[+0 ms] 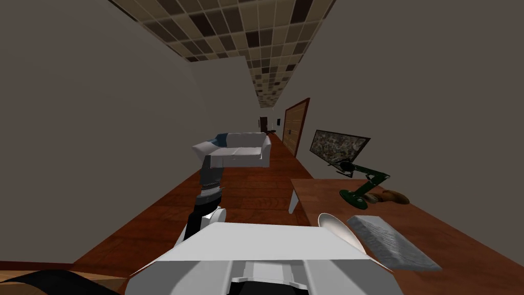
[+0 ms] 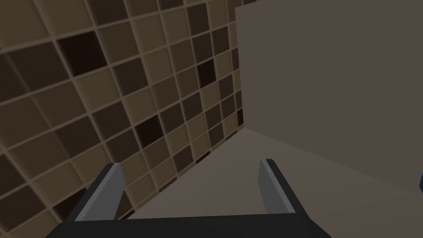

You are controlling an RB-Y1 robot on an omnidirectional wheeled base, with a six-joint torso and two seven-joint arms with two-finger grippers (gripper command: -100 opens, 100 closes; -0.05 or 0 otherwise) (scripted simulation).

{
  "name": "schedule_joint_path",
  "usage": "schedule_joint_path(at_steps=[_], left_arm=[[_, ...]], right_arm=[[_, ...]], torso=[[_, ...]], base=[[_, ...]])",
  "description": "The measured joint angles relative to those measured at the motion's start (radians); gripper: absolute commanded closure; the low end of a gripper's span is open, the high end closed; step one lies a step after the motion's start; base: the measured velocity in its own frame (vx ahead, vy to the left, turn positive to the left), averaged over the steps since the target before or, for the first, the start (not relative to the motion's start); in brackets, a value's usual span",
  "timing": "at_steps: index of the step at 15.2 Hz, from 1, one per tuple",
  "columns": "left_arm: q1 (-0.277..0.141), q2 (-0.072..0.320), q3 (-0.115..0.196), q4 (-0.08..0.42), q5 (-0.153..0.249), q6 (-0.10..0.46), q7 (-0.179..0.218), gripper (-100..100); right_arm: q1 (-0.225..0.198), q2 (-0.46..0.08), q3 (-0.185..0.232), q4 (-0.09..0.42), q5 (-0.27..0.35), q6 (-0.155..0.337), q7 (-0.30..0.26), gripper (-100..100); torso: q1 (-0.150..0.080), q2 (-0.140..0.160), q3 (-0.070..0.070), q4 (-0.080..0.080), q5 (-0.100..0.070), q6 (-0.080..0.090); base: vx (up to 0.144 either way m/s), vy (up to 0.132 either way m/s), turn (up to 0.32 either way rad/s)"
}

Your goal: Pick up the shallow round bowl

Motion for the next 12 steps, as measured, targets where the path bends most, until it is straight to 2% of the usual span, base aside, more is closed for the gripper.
schedule_joint_path(at_steps=[3,5,11,12], left_arm=[[0.000,0.000,0.000,0.000,0.000,0.000,0.000,0],[0.000,0.000,0.000,0.000,0.000,0.000,0.000,0],[0.000,0.000,0.000,0.000,0.000,0.000,0.000,0],[0.000,0.000,0.000,0.000,0.000,0.000,0.000,0]], right_arm=[[0.011,-0.055,0.038,0.009,0.027,0.024,0.006,-100],[0.012,-0.068,0.053,0.020,0.039,0.031,0.008,-100],[-0.022,-0.004,0.042,0.097,0.024,0.003,0.022,-100],[-0.023,0.000,0.041,0.101,0.024,0.000,0.022,100]], torso=[[0.000,0.000,0.000,0.000,0.000,-0.001],[0.001,0.000,0.000,0.000,0.000,0.000],[0.001,0.002,0.001,0.001,0.000,0.000],[0.001,0.002,0.001,0.001,0.000,0.000]], base=[[0.017,-0.001,0.124],[0.003,-0.001,0.051],[-0.018,0.004,0.071],[0.000,0.000,0.000]])
